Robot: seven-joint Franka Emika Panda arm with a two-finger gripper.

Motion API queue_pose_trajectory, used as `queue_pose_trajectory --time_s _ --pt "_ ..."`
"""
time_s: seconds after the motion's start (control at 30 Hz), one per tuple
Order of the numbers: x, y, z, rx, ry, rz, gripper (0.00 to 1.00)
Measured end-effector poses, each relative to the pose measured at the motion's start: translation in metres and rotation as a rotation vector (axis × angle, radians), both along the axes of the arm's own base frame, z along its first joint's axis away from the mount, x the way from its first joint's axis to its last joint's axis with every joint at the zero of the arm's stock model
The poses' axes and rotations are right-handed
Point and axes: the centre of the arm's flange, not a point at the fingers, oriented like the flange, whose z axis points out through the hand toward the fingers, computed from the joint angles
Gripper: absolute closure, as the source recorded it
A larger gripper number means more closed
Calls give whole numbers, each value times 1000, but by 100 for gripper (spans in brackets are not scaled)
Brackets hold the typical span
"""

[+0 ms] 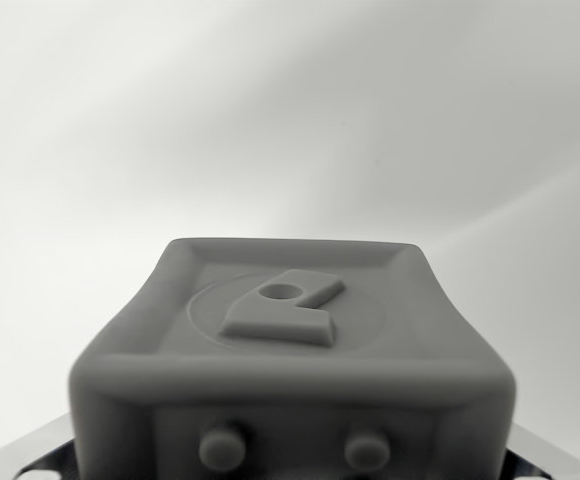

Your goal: Destack cube

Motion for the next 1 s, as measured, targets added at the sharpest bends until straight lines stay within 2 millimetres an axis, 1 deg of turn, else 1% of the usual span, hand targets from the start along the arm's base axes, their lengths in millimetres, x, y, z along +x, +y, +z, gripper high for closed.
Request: queue_pose_trajectory --time_s 1.0 --pt "-37 -44 -14 1 1 -84 100"
